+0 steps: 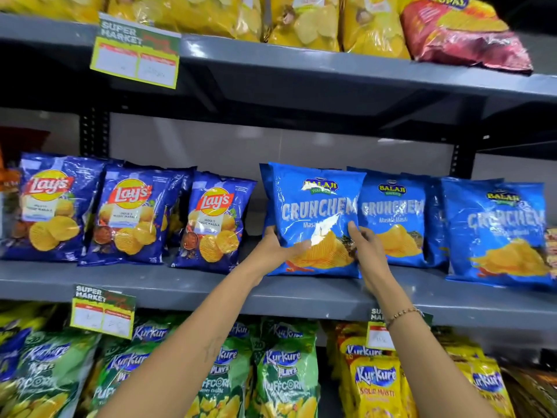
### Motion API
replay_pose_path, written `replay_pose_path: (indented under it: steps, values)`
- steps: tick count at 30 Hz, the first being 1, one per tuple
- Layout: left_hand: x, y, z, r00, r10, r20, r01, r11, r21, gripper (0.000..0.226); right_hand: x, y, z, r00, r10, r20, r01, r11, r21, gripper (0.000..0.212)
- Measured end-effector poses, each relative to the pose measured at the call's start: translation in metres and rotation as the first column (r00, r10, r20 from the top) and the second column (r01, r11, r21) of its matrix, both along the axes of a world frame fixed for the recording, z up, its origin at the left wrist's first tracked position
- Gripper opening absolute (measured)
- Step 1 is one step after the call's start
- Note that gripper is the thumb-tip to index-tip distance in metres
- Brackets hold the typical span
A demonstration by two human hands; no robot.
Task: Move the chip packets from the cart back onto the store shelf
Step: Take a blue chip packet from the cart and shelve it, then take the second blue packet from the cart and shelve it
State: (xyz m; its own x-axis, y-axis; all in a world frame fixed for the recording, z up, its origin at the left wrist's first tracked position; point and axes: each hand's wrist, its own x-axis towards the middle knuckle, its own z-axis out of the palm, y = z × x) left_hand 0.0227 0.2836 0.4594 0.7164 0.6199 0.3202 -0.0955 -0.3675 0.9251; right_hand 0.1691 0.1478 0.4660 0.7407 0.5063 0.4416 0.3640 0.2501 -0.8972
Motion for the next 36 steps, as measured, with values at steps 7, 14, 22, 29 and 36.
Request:
replay_pose_path:
  steps: [7, 14, 22, 29, 36]
  values:
    - [-0.002, 0.000, -0.003, 0.998, -0.009, -0.056, 0.011, 0.999, 0.035, 0.100, -0.007, -0.010, -0.006, 0.998, -0.063, 0.026, 0.064, 0.998, -0.019, 0.038]
    - [-0.034, -0.043, -0.023, 0.887, 0.383, 0.259, -0.460, 0.790, 0.406, 0.067, -0.050, -0.041, -0.025, 0.901, -0.360, 0.242, 0.336, 0.932, 0.135, 0.024]
    - [-0.026, -0.141, -0.090, 0.944, -0.073, 0.321, -0.067, 0.912, 0.404, 0.010, -0.114, -0.129, -0.124, 0.893, -0.439, 0.100, 0.426, 0.896, 0.130, 0.011]
    - [0.034, -0.245, -0.226, 0.912, -0.357, -0.203, 0.402, 0.875, 0.269, 0.018, -0.129, -0.245, -0.273, 0.692, -0.668, -0.274, 0.637, 0.744, -0.204, 0.008]
    - [0.071, -0.357, -0.360, 0.483, -0.572, -0.663, 0.774, 0.633, 0.018, 0.033, -0.143, -0.352, -0.434, 0.451, -0.770, -0.452, 0.294, 0.606, -0.739, 0.015]
